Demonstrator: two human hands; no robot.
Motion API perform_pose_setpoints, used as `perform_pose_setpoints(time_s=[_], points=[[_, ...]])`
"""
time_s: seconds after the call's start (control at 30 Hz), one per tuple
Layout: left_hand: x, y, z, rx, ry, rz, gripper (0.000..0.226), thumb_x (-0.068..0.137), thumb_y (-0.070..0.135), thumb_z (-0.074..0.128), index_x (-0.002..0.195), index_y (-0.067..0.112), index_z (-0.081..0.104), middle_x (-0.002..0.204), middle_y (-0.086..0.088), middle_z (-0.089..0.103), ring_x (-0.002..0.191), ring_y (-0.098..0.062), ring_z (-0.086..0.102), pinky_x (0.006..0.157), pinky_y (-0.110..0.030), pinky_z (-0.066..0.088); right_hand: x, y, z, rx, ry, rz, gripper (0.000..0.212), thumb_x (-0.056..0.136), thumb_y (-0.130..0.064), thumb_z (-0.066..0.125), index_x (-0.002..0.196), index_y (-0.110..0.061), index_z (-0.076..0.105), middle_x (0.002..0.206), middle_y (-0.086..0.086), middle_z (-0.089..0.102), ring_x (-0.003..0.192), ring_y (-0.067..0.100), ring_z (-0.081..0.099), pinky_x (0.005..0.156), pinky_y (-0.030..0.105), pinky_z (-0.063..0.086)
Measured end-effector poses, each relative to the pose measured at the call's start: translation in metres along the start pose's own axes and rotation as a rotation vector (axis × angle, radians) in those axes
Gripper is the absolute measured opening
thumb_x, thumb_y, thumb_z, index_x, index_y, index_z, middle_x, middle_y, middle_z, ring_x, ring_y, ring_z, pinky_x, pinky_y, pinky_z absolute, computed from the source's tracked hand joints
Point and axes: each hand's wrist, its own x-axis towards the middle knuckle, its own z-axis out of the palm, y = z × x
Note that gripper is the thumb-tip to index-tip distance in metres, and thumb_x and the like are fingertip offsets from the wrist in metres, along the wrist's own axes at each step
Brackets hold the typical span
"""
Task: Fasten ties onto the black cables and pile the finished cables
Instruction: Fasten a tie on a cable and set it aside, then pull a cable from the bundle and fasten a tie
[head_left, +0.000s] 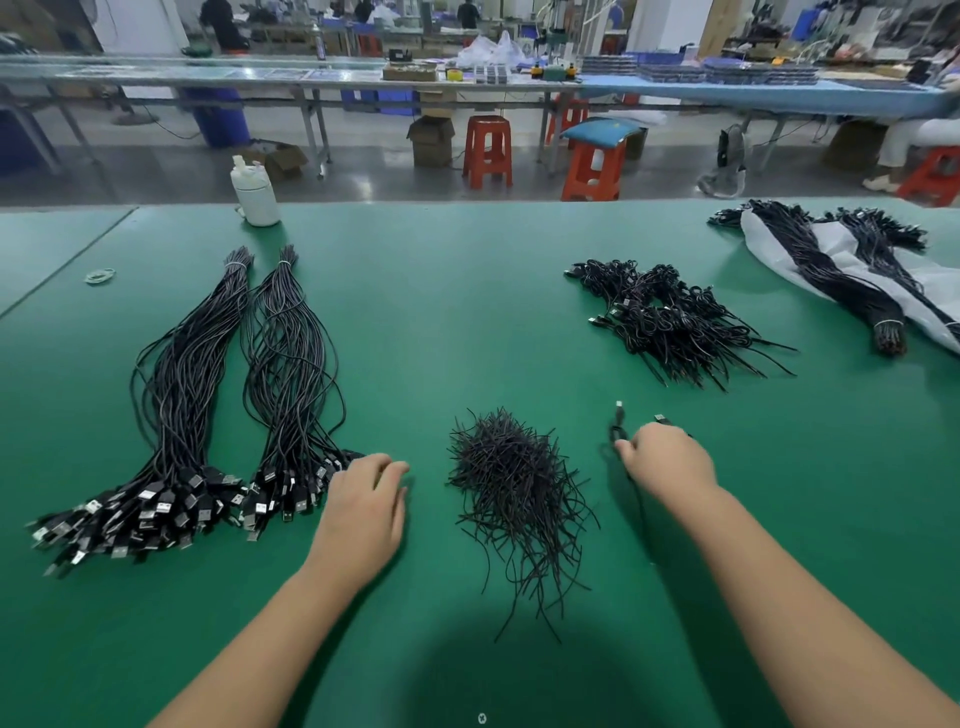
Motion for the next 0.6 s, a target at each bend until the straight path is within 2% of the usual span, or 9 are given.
perform_pose_setpoints(time_s=[0.1, 0.2, 0.27, 0.5, 0.6], points=[[-0.013, -0.021, 0.013, 0.079, -0.022, -0.025, 0.026, 0.082, 0.007, 0.064, 0.107, 0.008, 0.067, 0.111, -0.011, 0.061, 0.11, -0.03, 0.058, 0.089, -0.044, 0.042, 0.017, 0.032, 0.006, -0.135, 0.0, 0.11, 0.042, 0.101, -0.038, 0.051, 0.066, -0.015, 0.042, 0.066, 0.001, 0.048, 0.068, 0.025, 0.055, 0.06, 0.028, 0.043], [-0.018, -0.026, 0.019, 0.082, -0.005, -0.049, 0.032, 0.083, 0.018, 0.044, 0.106, 0.01, 0.064, 0.112, -0.01, 0.059, 0.115, -0.028, 0.054, 0.092, -0.042, 0.037, 0.025, 0.049, 0.013, -0.245, -0.021, 0.092, 0.042, 0.099, -0.039, 0.054, 0.066, -0.016, 0.04, 0.068, 0.0, 0.049, 0.067, 0.023, 0.054, 0.056, 0.028, 0.04], [-0.018, -0.026, 0.02, 0.081, -0.008, -0.038, 0.036, 0.083, 0.019, 0.039, 0.106, 0.01, 0.065, 0.113, -0.01, 0.059, 0.116, -0.029, 0.053, 0.094, -0.042, 0.037, 0.028, 0.055, 0.015, -0.291, -0.014, 0.043, 0.043, 0.099, -0.04, 0.055, 0.065, -0.017, 0.04, 0.067, -0.001, 0.049, 0.06, 0.02, 0.05, 0.051, 0.027, 0.036], [-0.018, -0.027, 0.02, 0.036, -0.022, -0.075, 0.033, 0.081, 0.015, 0.044, 0.104, 0.009, 0.066, 0.114, -0.008, 0.06, 0.117, -0.027, 0.054, 0.098, -0.039, 0.037, 0.034, 0.062, 0.006, -0.412, 0.104, -0.005, 0.039, 0.097, -0.047, 0.055, 0.072, -0.019, 0.042, 0.069, -0.005, 0.05, 0.061, 0.018, 0.054, 0.047, 0.025, 0.033], [-0.018, -0.029, 0.023, 0.02, -0.022, -0.074, 0.03, 0.079, 0.006, 0.053, 0.106, 0.007, 0.065, 0.117, -0.01, 0.06, 0.119, -0.027, 0.054, 0.099, -0.041, 0.041, 0.029, 0.043, 0.015, -0.238, 0.127, -0.066, 0.036, 0.099, -0.047, 0.049, 0.077, -0.018, 0.052, 0.066, -0.005, 0.054, 0.058, 0.015, 0.055, 0.047, 0.024, 0.037]])
